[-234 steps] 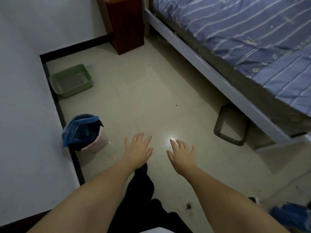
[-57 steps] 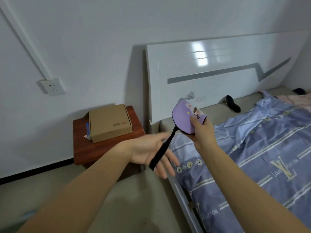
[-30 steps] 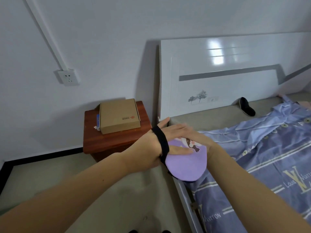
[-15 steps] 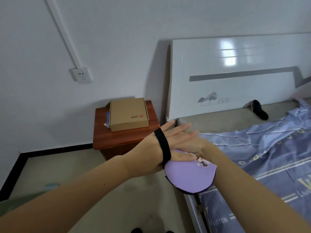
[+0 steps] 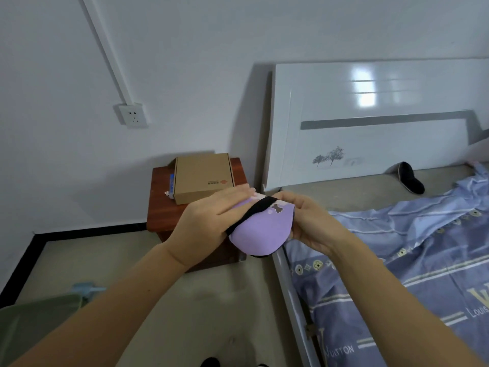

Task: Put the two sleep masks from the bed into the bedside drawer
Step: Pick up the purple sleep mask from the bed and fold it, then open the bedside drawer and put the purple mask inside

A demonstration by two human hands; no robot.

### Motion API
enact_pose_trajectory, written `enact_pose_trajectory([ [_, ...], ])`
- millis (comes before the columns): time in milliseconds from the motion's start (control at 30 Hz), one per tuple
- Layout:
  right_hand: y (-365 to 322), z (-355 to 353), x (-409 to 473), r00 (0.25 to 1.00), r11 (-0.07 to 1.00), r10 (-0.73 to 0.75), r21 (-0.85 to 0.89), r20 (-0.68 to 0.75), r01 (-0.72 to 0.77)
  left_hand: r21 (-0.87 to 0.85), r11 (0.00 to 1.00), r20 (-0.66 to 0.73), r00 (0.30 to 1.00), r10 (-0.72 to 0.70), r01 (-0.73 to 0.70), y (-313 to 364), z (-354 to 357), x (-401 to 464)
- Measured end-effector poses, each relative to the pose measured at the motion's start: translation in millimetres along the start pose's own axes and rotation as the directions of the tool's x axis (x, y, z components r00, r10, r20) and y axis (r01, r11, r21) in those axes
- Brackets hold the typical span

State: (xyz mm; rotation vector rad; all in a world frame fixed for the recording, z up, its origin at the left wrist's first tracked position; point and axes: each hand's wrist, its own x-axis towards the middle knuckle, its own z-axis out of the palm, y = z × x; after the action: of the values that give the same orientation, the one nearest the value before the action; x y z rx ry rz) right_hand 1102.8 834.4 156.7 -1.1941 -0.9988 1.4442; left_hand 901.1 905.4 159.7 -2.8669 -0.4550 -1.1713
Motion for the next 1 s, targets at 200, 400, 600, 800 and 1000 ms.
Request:
enact_pose_trajectory([
  [200, -2, -20, 2, 0.987, 0.968, 0.129, 0.203, 0.095, -0.146, 0.025, 0.999, 0.106, 0.994, -0.023, 0.020, -4, 6, -8],
  [400, 13, 1, 36, 0.982, 0.986, 0.163, -0.050, 0.095, -0.159, -0.222, 0.862, 0.173, 0.888, -0.426, 0.456, -11, 31, -32],
  [600, 70, 23, 68, 0.961, 0.959, 0.258, -0.099, -0.098, -0.267, -0.530, -0.077, 0.571, 0.288, -0.769, 0.845, -19, 48, -66],
  [800, 139, 30, 114, 0.904, 0.874, 0.401, -0.234, -0.148, -0.426, -0.199, 0.020, 0.647, 0.147, -0.748, 0.980, -64, 97, -112],
  [1000, 240, 33, 188, 0.755, 0.733, 0.524, -0.242, -0.395, -0.636, -0.082, -0.329, 0.792, -0.138, -0.594, 0.941, -141, 156, -172],
])
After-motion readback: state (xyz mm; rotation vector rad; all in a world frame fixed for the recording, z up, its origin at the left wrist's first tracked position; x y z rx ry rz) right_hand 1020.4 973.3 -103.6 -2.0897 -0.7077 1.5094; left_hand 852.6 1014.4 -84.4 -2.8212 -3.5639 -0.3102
